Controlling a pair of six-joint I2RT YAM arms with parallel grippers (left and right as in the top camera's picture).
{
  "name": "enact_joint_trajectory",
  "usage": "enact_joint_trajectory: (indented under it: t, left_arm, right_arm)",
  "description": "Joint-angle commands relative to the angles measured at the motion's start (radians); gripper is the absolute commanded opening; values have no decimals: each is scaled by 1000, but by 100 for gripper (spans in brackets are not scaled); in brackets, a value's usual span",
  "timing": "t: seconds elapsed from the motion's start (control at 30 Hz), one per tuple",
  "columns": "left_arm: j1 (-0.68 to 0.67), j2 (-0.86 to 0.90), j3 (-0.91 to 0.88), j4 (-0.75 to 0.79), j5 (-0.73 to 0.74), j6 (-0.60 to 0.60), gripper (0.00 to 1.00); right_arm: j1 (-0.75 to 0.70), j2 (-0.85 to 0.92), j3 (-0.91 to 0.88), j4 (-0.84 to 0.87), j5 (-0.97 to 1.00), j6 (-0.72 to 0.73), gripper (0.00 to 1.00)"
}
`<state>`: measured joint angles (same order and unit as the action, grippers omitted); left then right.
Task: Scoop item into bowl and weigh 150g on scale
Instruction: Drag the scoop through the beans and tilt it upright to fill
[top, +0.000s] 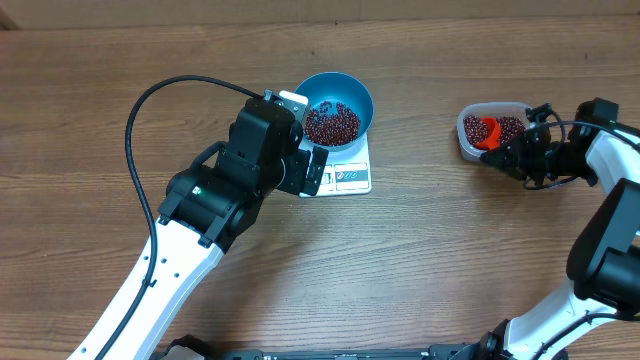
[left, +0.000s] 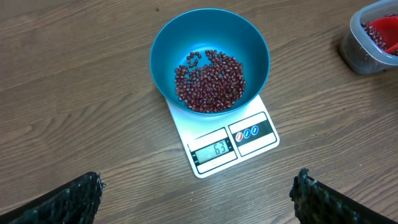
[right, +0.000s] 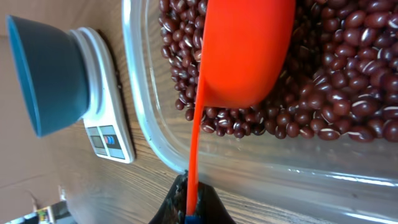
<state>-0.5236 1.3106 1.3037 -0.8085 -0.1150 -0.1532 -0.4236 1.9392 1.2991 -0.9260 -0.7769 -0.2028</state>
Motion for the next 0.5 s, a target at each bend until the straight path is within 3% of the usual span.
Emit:
enact_joint_trajectory:
  t: [0.0,0.47]
  left_arm:
    - [2,-14,21,1,8,18,99]
    - [2,-14,21,1,8,18,100]
  right_arm:
    - [-38,2,7,46,-91,-8,4]
    - [-149,2,7,15,-220,-12,4]
